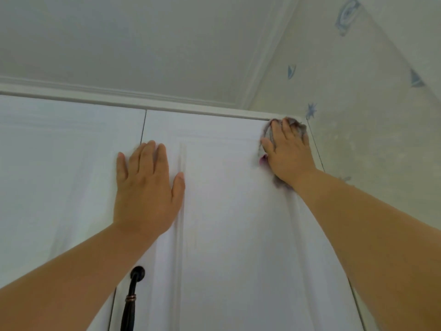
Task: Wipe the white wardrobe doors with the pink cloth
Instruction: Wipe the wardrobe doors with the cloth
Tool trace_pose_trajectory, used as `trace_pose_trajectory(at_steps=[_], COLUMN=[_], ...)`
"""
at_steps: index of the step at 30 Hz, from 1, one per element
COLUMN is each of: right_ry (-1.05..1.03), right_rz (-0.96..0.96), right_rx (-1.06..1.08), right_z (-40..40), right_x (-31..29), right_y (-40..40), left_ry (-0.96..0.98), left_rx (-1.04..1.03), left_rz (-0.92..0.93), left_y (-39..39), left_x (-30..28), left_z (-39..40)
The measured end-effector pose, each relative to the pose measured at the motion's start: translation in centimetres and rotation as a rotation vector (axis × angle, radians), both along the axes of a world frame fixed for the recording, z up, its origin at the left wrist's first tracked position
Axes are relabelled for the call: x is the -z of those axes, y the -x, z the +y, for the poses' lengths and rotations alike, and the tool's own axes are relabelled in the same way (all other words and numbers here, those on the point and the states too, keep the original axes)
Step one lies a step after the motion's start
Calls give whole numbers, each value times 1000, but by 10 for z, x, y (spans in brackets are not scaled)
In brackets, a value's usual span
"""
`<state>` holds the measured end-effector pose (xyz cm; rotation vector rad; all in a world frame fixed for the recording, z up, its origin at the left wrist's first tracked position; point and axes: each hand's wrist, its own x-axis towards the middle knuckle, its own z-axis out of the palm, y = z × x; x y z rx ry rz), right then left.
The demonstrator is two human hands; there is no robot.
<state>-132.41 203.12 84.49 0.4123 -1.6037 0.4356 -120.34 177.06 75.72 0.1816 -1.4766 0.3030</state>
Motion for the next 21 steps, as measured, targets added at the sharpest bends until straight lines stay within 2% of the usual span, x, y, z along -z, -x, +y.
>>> trace_pose_trajectory(at_steps=[3,5,7,11,13,15,18,21], right_ry=[8,-63,-178,-285,-298,-287,-410,-480], right_rz=[21,65,136,78,93,142,156,200], right_rx=[-82,-101,-143,-137,-114,-190,-200,-180], right_z=[-15,-44,-89,-160,-167,-164,-151,-131], right_x=[28,37,42,58,74,106,183,216], right_y=[-11,-28,-51,-85,-86,-84,-81,-75], left_ry=[14,27,37,-16,-10,10,-3,-68], left_rx=[8,55,150,405,404,363,310,309], left_rz=[-5,-2,-3,-19,-87,-125,-164,-211], left_y=[1,1,1,-9,-22,-31,-36,-35], left_x=[0,-1,-1,-6,-4,-1,27,52], left_z=[-1,-2,-2,0,-4,-9,-7,3])
